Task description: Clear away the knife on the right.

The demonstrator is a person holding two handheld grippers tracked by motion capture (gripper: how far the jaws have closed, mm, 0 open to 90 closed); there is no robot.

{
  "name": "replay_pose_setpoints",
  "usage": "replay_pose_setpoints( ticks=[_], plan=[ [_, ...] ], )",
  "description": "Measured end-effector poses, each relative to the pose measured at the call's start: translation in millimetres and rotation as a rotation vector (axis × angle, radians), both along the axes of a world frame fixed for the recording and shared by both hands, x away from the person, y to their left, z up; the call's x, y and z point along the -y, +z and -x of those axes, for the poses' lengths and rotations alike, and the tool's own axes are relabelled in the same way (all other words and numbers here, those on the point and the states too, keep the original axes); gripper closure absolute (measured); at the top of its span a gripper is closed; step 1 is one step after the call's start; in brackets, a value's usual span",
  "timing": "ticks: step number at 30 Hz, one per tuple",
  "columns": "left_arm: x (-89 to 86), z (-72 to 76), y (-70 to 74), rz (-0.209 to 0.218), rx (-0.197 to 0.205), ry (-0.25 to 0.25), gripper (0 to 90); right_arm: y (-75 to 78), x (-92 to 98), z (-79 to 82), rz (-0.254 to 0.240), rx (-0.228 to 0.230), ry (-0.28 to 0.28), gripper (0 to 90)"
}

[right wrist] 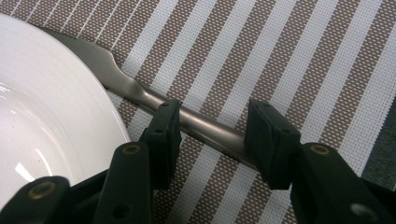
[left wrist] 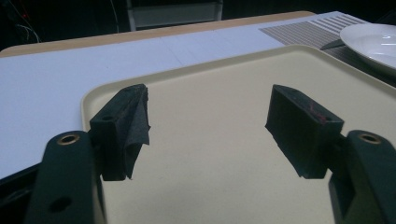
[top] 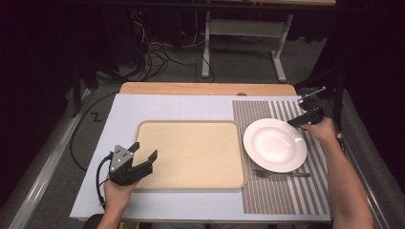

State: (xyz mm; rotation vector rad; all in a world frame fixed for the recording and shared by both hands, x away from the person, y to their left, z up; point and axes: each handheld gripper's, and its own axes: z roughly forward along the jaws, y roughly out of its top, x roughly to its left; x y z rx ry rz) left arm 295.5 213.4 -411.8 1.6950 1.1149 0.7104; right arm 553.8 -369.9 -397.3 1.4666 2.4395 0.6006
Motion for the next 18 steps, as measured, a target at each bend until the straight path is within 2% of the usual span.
replay_pose_setpoints(
  ticks=[3, 9, 18],
  plan=[
    [-0.3, 0.0, 0.2, 0.002, 0.0, 0.001, 30.6, -0.3, -1.7, -0.4, 0.005, 0.001, 0.005, 56.7],
    [-1.1, 0.7, 0.1, 0.004, 0.0, -0.001, 30.6, -1.6, -5.6, -3.7, 0.053, -0.001, 0.03, 52.3],
    [0.2, 0.1, -0.6, 0.001, -0.005, -0.006, 30.6, -4.6, -0.1, -4.7, 0.032, -0.031, 0.05, 51.3]
  ],
)
